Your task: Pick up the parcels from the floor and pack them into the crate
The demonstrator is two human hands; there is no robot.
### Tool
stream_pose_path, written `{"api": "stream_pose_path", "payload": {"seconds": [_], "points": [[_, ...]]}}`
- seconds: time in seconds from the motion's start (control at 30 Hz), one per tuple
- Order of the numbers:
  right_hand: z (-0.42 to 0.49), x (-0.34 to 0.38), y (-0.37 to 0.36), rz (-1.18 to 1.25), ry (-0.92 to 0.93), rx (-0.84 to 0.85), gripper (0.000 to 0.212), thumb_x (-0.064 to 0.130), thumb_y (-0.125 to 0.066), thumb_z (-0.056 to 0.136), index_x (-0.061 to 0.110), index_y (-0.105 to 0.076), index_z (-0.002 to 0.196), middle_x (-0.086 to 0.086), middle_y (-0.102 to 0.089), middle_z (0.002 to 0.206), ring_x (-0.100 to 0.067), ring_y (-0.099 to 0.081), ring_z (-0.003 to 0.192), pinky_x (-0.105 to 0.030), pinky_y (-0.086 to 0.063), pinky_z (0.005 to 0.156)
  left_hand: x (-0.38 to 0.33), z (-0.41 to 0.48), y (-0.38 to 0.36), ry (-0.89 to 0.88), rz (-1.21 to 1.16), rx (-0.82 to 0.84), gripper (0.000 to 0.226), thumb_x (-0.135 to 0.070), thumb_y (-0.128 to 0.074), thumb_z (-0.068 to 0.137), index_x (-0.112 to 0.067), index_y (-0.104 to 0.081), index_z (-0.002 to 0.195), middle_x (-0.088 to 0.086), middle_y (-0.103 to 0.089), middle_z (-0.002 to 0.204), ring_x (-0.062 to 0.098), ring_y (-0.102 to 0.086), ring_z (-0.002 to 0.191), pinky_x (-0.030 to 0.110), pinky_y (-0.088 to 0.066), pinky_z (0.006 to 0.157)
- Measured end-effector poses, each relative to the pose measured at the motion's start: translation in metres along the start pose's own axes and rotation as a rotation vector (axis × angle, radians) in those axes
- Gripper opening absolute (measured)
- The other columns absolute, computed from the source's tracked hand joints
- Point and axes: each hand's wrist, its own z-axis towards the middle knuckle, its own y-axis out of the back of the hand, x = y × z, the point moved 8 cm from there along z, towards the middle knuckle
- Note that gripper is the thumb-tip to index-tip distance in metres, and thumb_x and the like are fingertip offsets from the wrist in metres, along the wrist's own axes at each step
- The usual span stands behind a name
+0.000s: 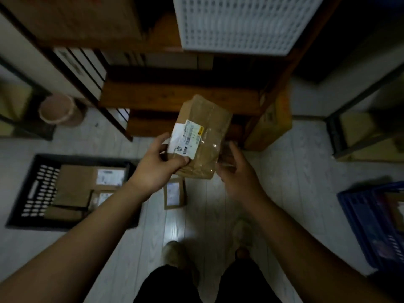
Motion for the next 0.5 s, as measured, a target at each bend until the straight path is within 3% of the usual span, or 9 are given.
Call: {"api": "stream_pose_path", "payload": {"seconds": [0.07, 0.17, 0.2, 0.27, 0.33, 0.4, 0.5], "points": [[-0.025, 0.038, 0.006, 0.013, 0.060, -0.051, 0.069, 0.041, -0.061, 0.087, 0.046, -0.020, 0.144, 0.015, -0.050, 0.134, 0.007, -0.051, 0.106, -0.016, -0.045, 0.078, -0.044, -0.025, 0.022, -0.090, 0.065, 0.011, 0.066, -0.023, -0.077, 0.073, -0.038, -0.041, 0.127, -0.021, -0.055, 0.106, -0.016, -0.058, 0.086, 0.005, -0.047, 0.056], [-0.055, 0.097, 0.018, 0.046, 0.194, -0.122, 0.065, 0.034, -0.063, 0.085, 0.058, -0.027, 0.134, 0.023, -0.048, 0.126, 0.015, -0.052, 0.097, -0.008, -0.046, 0.065, -0.098, -0.059, 0.042, -0.158, 0.127, 0.045, 0.059, -0.025, -0.079, 0.068, -0.038, -0.050, 0.117, -0.013, -0.058, 0.108, -0.008, -0.061, 0.088, 0.011, -0.050, 0.059], [-0.064, 0.117, 0.023, 0.047, 0.243, -0.148, 0.064, 0.034, -0.064, 0.083, 0.062, -0.031, 0.129, 0.020, -0.047, 0.129, 0.012, -0.051, 0.105, -0.013, -0.050, 0.073, -0.115, -0.071, 0.046, -0.170, 0.162, 0.053, 0.058, -0.025, -0.079, 0.068, -0.037, -0.052, 0.117, -0.012, -0.058, 0.107, -0.006, -0.062, 0.085, 0.011, -0.050, 0.058], [-0.083, 0.152, 0.034, -0.031, 0.327, -0.211, 0.073, 0.036, -0.067, 0.080, 0.053, -0.026, 0.138, 0.012, -0.030, 0.147, -0.006, -0.037, 0.130, -0.038, -0.047, 0.097, -0.148, -0.097, 0.056, -0.210, 0.231, 0.037, 0.058, -0.027, -0.079, 0.068, -0.034, -0.052, 0.119, -0.010, -0.056, 0.108, 0.001, -0.063, 0.083, 0.012, -0.050, 0.056], [-0.099, 0.179, 0.045, -0.063, 0.390, -0.245, 0.088, 0.036, -0.070, 0.080, 0.043, -0.012, 0.146, 0.017, -0.011, 0.153, -0.011, -0.024, 0.137, -0.043, -0.039, 0.105, -0.174, -0.122, 0.063, -0.245, 0.282, 0.018, 0.059, -0.027, -0.079, 0.068, -0.033, -0.051, 0.120, -0.007, -0.056, 0.110, 0.010, -0.063, 0.088, 0.016, -0.053, 0.057], [-0.116, 0.207, 0.049, -0.048, 0.472, -0.188, 0.087, 0.033, -0.069, 0.082, 0.047, -0.012, 0.145, 0.025, -0.018, 0.147, -0.002, -0.031, 0.129, -0.028, -0.042, 0.096, -0.194, -0.149, 0.065, -0.280, 0.355, 0.024, 0.063, -0.025, -0.079, 0.067, -0.030, -0.050, 0.123, -0.006, -0.056, 0.116, 0.015, -0.061, 0.098, 0.027, -0.058, 0.066], [-0.146, 0.236, 0.046, -0.014, 0.587, -0.073, 0.052, 0.022, -0.064, 0.087, 0.055, -0.045, 0.122, 0.043, -0.048, 0.109, 0.024, -0.048, 0.096, 0.000, -0.040, 0.071, -0.219, -0.190, 0.061, -0.407, 0.466, 0.006, 0.062, -0.022, -0.077, 0.068, -0.027, -0.050, 0.124, -0.011, -0.049, 0.125, 0.014, -0.053, 0.112, 0.038, -0.057, 0.081]]}}
